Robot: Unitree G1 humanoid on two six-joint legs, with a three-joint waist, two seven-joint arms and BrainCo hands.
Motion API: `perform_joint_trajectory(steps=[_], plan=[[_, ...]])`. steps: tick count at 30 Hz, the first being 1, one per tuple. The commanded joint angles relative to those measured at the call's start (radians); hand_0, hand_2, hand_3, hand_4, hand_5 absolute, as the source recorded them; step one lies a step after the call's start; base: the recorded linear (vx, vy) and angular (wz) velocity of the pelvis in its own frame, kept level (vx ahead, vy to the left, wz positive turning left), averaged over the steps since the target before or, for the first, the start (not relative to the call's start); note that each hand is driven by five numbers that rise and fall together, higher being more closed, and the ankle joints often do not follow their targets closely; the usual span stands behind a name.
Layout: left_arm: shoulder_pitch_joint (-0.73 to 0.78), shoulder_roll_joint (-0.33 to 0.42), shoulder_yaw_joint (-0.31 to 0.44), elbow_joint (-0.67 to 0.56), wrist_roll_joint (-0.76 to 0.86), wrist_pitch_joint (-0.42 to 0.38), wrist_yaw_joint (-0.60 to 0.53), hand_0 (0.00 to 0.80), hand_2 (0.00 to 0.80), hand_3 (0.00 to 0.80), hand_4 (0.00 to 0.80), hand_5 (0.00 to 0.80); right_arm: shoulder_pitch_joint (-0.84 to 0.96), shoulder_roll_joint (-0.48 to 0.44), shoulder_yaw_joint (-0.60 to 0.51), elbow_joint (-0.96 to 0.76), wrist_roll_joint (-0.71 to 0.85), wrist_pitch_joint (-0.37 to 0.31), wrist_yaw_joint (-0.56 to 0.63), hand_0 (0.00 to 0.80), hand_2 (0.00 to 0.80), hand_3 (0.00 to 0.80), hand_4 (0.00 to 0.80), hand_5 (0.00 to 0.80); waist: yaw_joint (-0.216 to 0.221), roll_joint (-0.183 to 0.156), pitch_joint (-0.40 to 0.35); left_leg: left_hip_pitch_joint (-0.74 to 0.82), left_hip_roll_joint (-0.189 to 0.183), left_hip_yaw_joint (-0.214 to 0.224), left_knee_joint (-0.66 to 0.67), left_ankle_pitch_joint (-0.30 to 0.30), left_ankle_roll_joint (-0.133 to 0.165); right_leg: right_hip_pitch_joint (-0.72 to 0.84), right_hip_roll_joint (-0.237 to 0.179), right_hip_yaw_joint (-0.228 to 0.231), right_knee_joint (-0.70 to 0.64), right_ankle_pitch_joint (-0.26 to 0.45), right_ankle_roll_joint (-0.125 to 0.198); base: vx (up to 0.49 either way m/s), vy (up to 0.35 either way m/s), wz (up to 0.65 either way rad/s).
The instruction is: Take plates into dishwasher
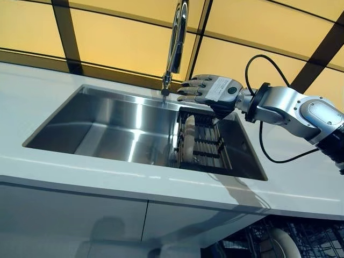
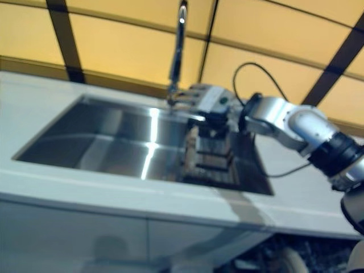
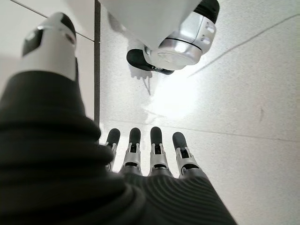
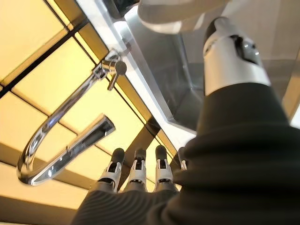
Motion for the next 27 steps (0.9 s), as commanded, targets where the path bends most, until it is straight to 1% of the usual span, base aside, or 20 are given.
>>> perform_joint_trajectory(steps=[1, 13, 16, 21, 27], plan=[[-0.031, 0.035, -0.038, 0.004, -0.030, -0.024, -0.007, 0.000, 0.000, 0.000, 0.000, 0.000, -0.058, -0.028, 0.043, 0.035, 0.000, 0.012, -0.055, 0.000, 0.000, 0.000, 0.000, 0.000, 0.033, -0.019, 0.019, 0.034, -0.008, 0.053, -0.005, -0.039, 0.023, -0.068, -0.010, 0.001, 0.000, 0.112, 0.026, -0.033, -0.021, 0.10], [-0.036, 0.041, -0.041, -0.001, -0.037, -0.038, -0.006, 0.000, 0.000, 0.000, 0.000, 0.000, -0.032, -0.038, 0.051, 0.031, -0.022, 0.009, -0.069, 0.000, 0.000, 0.000, 0.000, 0.000, 0.031, -0.021, 0.048, 0.009, -0.005, 0.048, -0.005, -0.033, 0.020, -0.090, -0.009, -0.007, 0.000, 0.114, 0.026, -0.006, -0.003, 0.02], [-0.035, 0.036, -0.047, -0.006, -0.040, -0.042, -0.007, 0.000, 0.000, 0.000, 0.000, 0.000, -0.021, -0.029, 0.041, 0.037, -0.035, 0.000, -0.078, 0.000, 0.000, 0.000, 0.000, 0.000, 0.030, -0.015, 0.055, 0.004, -0.004, 0.050, -0.005, -0.031, 0.018, -0.097, -0.011, -0.006, 0.000, 0.115, 0.026, 0.000, 0.000, 0.00], [-0.042, 0.035, -0.052, -0.010, -0.048, -0.048, -0.004, 0.000, 0.000, 0.000, 0.000, 0.000, -0.016, -0.020, 0.039, 0.038, -0.057, 0.003, -0.081, 0.000, 0.000, 0.000, 0.000, 0.000, 0.032, -0.013, 0.071, -0.007, -0.002, 0.048, -0.005, -0.030, 0.017, -0.106, -0.011, -0.006, 0.000, 0.115, 0.026, -0.031, 0.002, 0.00], [-0.044, 0.038, -0.048, -0.009, -0.049, -0.045, -0.004, 0.000, 0.000, 0.000, 0.000, 0.000, -0.018, -0.030, 0.049, 0.025, -0.052, 0.002, -0.076, 0.000, 0.000, 0.000, 0.000, 0.000, 0.029, -0.015, 0.073, -0.007, -0.002, 0.048, -0.005, -0.030, 0.016, -0.107, -0.013, -0.007, 0.000, 0.116, 0.027, 0.000, 0.000, 0.00]])
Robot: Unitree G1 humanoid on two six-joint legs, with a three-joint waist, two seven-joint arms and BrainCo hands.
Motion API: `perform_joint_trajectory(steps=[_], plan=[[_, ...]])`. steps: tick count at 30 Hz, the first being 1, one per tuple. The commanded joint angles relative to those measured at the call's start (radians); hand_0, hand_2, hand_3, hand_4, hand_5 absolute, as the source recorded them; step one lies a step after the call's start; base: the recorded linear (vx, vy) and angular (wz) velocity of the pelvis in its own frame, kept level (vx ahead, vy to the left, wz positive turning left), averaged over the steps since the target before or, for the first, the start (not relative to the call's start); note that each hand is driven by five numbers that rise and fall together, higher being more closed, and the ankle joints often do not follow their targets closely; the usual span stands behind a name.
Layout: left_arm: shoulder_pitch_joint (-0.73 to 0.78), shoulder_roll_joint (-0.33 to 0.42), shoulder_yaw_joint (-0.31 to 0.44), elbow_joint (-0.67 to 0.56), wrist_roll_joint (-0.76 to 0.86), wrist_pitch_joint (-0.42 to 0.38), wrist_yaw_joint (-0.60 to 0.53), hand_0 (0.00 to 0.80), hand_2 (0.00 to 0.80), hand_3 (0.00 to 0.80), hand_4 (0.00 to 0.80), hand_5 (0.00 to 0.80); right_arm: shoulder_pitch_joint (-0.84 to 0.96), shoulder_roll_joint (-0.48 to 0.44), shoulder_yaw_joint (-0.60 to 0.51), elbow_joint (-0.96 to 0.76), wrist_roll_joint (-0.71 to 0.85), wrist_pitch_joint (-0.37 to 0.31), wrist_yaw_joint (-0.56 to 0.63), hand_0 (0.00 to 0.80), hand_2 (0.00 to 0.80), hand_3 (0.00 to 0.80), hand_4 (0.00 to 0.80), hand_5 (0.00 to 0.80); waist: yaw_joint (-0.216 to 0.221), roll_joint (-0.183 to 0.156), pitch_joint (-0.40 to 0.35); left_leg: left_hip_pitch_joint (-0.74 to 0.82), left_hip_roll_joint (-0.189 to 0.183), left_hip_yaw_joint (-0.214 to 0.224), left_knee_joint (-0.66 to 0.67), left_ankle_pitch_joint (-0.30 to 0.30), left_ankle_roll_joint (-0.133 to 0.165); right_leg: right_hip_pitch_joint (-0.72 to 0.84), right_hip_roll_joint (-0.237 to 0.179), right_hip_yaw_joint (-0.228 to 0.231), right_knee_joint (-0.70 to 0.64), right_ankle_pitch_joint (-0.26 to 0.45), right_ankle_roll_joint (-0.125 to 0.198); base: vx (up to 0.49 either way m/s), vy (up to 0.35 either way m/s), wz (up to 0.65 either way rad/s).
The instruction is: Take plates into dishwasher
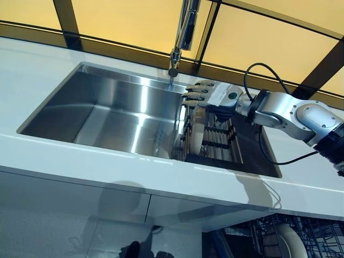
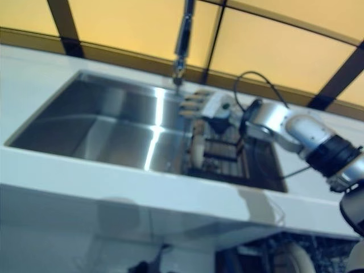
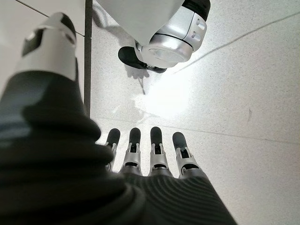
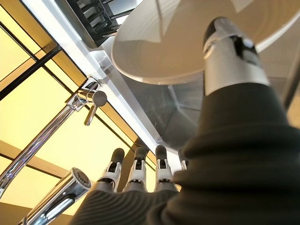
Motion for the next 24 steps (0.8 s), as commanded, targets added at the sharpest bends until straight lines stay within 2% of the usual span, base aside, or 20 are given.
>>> perform_joint_trajectory(steps=[1, 13, 24], plan=[[-0.028, 0.018, -0.026, 0.024, -0.023, -0.008, -0.002, 0.000, 0.000, 0.000, 0.000, 0.000, -0.025, -0.034, 0.010, 0.004, -0.004, 0.001, -0.035, 0.000, 0.000, 0.000, 0.000, 0.000, 0.013, -0.014, -0.002, 0.043, -0.002, 0.057, -0.004, -0.042, 0.019, -0.068, -0.017, -0.005, -0.002, 0.113, 0.031, 0.000, 0.000, 0.00], [-0.034, 0.017, -0.028, 0.022, -0.032, -0.010, 0.002, 0.000, 0.000, 0.000, 0.000, 0.000, 0.001, -0.033, 0.000, 0.001, -0.042, -0.017, -0.025, 0.000, 0.000, 0.000, 0.000, 0.000, 0.010, -0.012, 0.014, 0.035, -0.001, 0.058, -0.004, -0.042, 0.018, -0.078, -0.019, -0.002, -0.002, 0.115, 0.030, 0.000, 0.000, 0.00], [-0.041, 0.020, -0.029, 0.016, -0.050, -0.035, 0.006, 0.000, 0.000, 0.000, 0.000, 0.000, 0.000, -0.024, 0.014, 0.014, -0.060, 0.000, -0.035, 0.000, 0.000, 0.000, 0.000, 0.000, 0.016, -0.010, 0.053, 0.009, 0.001, 0.054, -0.004, -0.034, 0.016, -0.104, -0.020, -0.004, -0.002, 0.125, 0.030, -0.015, 0.003, 0.00]])
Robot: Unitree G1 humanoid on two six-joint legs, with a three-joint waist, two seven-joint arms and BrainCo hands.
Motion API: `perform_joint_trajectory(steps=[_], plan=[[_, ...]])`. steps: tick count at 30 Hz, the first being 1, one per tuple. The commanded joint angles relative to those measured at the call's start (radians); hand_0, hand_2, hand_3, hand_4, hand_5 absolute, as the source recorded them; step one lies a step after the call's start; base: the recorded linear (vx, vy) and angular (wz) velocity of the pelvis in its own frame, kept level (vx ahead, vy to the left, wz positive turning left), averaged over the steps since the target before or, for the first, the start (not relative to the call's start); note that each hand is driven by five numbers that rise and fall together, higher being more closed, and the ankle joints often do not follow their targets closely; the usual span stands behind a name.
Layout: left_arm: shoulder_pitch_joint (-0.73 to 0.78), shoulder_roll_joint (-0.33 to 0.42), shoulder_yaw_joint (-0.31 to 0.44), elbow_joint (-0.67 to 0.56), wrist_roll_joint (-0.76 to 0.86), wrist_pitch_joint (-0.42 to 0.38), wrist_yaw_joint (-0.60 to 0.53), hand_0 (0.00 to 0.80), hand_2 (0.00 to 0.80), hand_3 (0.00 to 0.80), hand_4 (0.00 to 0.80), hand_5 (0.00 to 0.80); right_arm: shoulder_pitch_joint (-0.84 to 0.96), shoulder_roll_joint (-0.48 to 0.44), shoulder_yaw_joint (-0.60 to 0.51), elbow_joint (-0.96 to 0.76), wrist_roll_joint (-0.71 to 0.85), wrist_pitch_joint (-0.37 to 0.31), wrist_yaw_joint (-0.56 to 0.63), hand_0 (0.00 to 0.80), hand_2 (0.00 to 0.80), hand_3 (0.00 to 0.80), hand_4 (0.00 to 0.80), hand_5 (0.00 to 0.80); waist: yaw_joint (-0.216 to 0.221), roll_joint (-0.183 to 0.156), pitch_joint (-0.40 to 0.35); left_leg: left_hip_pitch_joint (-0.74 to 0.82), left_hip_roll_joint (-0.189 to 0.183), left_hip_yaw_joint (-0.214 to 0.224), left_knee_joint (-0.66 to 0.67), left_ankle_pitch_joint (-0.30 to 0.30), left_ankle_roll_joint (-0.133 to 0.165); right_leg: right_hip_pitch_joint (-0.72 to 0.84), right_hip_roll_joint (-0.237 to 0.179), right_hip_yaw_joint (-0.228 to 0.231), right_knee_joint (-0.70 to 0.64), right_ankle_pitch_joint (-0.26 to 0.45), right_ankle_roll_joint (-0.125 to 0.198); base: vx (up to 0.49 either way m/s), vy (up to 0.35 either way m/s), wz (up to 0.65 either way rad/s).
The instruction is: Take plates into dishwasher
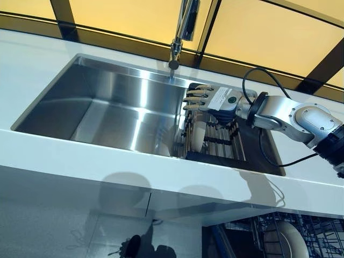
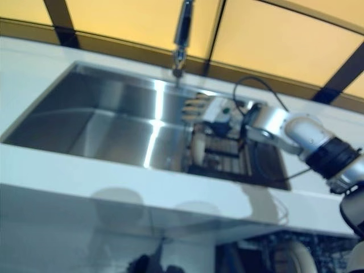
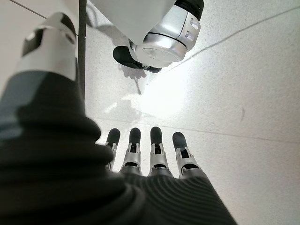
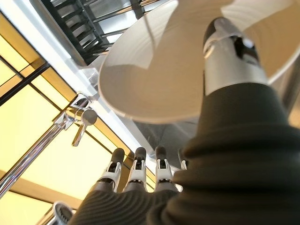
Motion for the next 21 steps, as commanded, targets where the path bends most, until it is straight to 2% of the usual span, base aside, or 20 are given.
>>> perform_joint_trajectory(steps=[1, 15, 16, 17, 18, 19, 21], plan=[[-0.039, 0.014, -0.031, 0.019, -0.042, -0.028, 0.007, 0.000, 0.000, 0.000, 0.000, 0.000, -0.024, -0.021, 0.017, 0.006, -0.022, 0.026, -0.034, 0.000, 0.000, 0.000, 0.000, 0.000, 0.017, -0.007, 0.019, 0.026, 0.000, 0.051, -0.005, -0.036, 0.016, -0.086, -0.021, -0.004, -0.003, 0.125, 0.031, 0.000, 0.000, 0.00], [-0.059, 0.004, -0.046, -0.025, -0.084, -0.061, 0.010, 0.000, 0.000, 0.000, 0.000, 0.000, -0.070, 0.004, 0.055, 0.039, -0.054, 0.083, -0.048, 0.000, 0.000, 0.000, 0.000, 0.000, 0.030, 0.019, 0.095, -0.039, -0.005, 0.032, -0.005, -0.015, 0.015, -0.142, -0.030, -0.010, -0.002, 0.137, 0.033, -0.033, 0.019, 0.03], [-0.059, 0.003, -0.049, -0.031, -0.089, -0.064, 0.011, 0.000, 0.000, 0.000, 0.000, 0.000, -0.077, 0.005, 0.060, 0.045, -0.059, 0.088, -0.048, 0.119, 0.119, 0.119, 0.119, 0.119, 0.031, 0.022, 0.099, -0.043, -0.006, 0.030, -0.005, -0.014, 0.015, -0.146, -0.031, -0.010, -0.002, 0.137, 0.032, -0.042, 0.023, 0.08], [-0.060, 0.002, -0.049, -0.039, -0.091, -0.064, 0.012, 0.000, 0.000, 0.000, 0.000, 0.000, -0.082, 0.006, 0.063, 0.050, -0.068, 0.095, -0.049, 0.442, 0.442, 0.442, 0.442, 0.442, 0.033, 0.025, 0.105, -0.049, -0.007, 0.029, -0.005, -0.012, 0.015, -0.151, -0.031, -0.011, -0.002, 0.137, 0.032, -0.057, 0.026, 0.10], [-0.061, 0.003, -0.052, -0.044, -0.095, -0.064, 0.012, 0.000, 0.000, 0.000, 0.000, 0.000, -0.087, 0.005, 0.068, 0.056, -0.073, 0.101, -0.056, 0.646, 0.646, 0.646, 0.646, 0.646, 0.034, 0.028, 0.109, -0.053, -0.007, 0.028, -0.005, -0.011, 0.015, -0.154, -0.032, -0.012, -0.002, 0.138, 0.032, -0.057, 0.019, 0.08], [-0.062, 0.003, -0.054, -0.051, -0.098, -0.061, 0.014, 0.000, 0.000, 0.000, 0.000, 0.000, -0.091, 0.006, 0.070, 0.060, -0.082, 0.109, -0.063, 0.800, 0.800, 0.800, 0.800, 0.800, 0.036, 0.029, 0.113, -0.056, -0.008, 0.027, -0.005, -0.009, 0.015, -0.158, -0.032, -0.013, -0.001, 0.138, 0.032, -0.052, 0.012, 0.07], [-0.060, 0.002, -0.057, -0.065, -0.102, -0.058, 0.017, 0.000, 0.000, 0.000, 0.000, 0.000, -0.097, 0.010, 0.068, 0.076, -0.092, 0.125, -0.080, 0.800, 0.800, 0.800, 0.800, 0.800, 0.039, 0.033, 0.120, -0.064, -0.010, 0.022, -0.005, -0.006, 0.015, -0.163, -0.033, -0.017, -0.001, 0.140, 0.032, -0.051, 0.008, 0.05]])
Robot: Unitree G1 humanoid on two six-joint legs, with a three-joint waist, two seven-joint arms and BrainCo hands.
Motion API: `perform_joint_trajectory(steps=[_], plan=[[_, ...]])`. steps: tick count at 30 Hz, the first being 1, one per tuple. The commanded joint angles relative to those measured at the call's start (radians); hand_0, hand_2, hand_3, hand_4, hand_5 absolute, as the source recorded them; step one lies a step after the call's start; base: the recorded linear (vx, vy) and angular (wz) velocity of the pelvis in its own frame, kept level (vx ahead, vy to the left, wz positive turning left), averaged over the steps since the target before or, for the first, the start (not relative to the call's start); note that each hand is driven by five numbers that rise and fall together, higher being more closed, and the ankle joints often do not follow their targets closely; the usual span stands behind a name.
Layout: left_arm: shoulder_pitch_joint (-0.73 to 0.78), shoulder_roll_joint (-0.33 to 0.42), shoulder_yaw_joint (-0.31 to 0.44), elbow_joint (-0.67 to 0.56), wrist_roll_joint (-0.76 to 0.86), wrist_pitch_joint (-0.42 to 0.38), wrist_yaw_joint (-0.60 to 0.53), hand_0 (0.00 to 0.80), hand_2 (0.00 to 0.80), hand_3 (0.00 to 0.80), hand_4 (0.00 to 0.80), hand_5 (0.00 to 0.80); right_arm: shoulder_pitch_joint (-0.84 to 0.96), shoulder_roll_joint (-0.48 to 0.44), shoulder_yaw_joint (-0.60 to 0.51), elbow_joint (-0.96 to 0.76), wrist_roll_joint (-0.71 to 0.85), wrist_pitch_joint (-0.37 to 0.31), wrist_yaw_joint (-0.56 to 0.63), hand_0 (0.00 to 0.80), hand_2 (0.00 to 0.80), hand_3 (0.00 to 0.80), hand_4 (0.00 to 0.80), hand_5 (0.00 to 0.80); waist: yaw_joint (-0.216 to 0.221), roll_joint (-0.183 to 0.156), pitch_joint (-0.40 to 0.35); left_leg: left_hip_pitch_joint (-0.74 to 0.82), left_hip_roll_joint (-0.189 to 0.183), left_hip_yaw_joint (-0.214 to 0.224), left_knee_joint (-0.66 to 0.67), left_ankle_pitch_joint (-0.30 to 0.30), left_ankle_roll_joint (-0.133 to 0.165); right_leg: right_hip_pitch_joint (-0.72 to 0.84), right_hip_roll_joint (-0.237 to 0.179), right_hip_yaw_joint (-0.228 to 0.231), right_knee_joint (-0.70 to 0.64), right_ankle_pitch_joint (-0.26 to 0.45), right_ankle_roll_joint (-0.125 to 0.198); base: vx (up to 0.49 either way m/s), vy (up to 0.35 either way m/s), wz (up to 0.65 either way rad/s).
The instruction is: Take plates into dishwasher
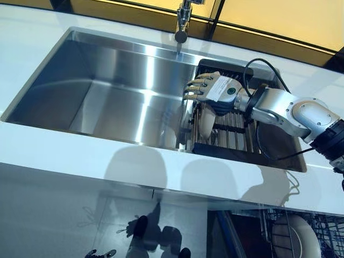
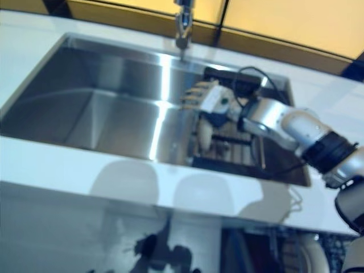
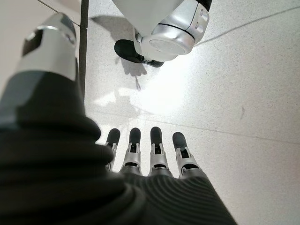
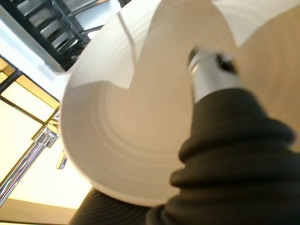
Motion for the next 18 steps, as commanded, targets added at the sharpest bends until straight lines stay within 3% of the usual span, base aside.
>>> perform_joint_trajectory(steps=[1, 18], plan=[[-0.020, -0.005, -0.020, -0.014, -0.038, -0.003, 0.015, 0.000, 0.000, 0.000, 0.000, 0.000, -0.021, -0.025, 0.065, 0.037, -0.034, 0.062, -0.017, 0.800, 0.800, 0.800, 0.800, 0.800, 0.034, -0.010, 0.037, 0.019, -0.009, 0.023, -0.009, -0.025, 0.012, -0.098, -0.036, 0.005, -0.002, 0.135, 0.035, -0.039, 0.005, 0.04], [-0.004, -0.002, -0.009, -0.024, -0.015, -0.009, 0.011, 0.000, 0.000, 0.000, 0.000, 0.000, -0.010, -0.072, 0.036, 0.047, -0.063, 0.053, -0.050, 0.800, 0.800, 0.800, 0.800, 0.800, 0.014, -0.023, -0.021, 0.059, -0.004, 0.043, -0.009, -0.039, 0.012, -0.068, -0.033, 0.006, -0.001, 0.128, 0.039, -0.002, 0.001, 0.01]])
